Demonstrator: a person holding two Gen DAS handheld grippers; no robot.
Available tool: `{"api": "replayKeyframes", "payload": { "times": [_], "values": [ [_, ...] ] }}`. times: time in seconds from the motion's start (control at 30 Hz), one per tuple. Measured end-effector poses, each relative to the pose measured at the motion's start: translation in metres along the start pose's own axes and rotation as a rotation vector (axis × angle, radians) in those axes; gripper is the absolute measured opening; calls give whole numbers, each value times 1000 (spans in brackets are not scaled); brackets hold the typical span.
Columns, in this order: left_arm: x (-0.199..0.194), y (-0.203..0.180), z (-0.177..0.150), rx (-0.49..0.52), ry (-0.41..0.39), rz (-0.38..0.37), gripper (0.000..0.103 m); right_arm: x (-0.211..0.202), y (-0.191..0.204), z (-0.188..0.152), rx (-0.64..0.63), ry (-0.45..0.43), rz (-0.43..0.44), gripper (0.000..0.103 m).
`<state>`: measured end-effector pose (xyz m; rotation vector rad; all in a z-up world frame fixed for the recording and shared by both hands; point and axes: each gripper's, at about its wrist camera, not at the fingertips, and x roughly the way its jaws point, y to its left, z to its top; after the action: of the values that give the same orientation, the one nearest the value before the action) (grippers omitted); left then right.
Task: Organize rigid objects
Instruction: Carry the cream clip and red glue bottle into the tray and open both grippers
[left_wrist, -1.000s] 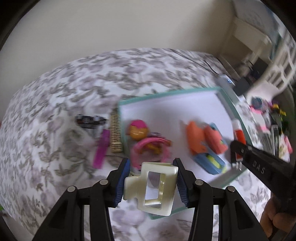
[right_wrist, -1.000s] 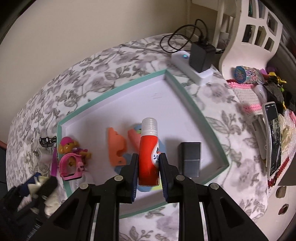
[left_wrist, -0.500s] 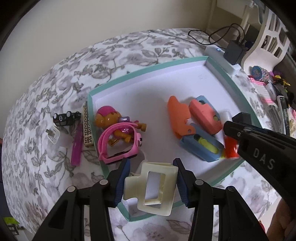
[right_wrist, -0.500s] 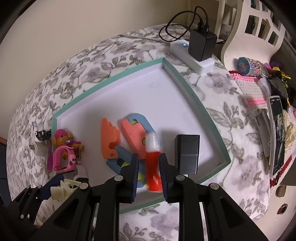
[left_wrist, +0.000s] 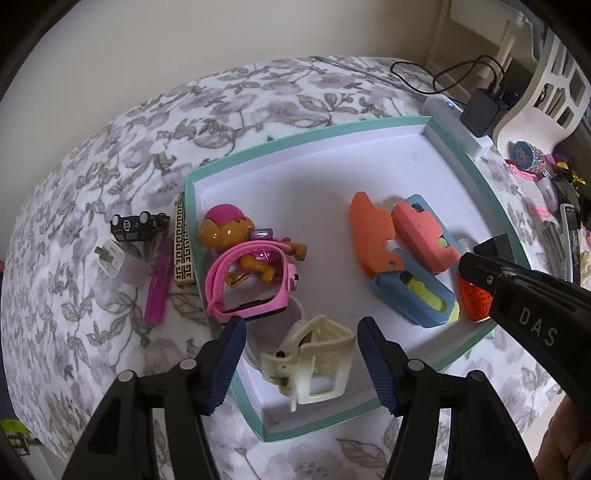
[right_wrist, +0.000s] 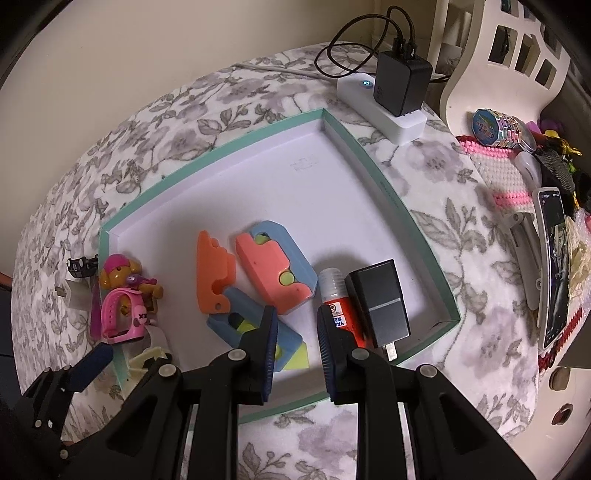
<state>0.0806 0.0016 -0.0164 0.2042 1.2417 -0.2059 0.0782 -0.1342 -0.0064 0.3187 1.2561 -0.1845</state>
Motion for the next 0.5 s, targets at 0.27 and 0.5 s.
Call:
{"api": "replayKeyframes", "payload": {
  "times": [0.27,0.5],
  "values": [
    [-5,12,2,-48,-6,-19,71,2,1,0,2,-1,-5,23],
    [-11,36,5,-142,-21,-27,80,-3,3,1,-6,-28,-3,36]
  ]
}}
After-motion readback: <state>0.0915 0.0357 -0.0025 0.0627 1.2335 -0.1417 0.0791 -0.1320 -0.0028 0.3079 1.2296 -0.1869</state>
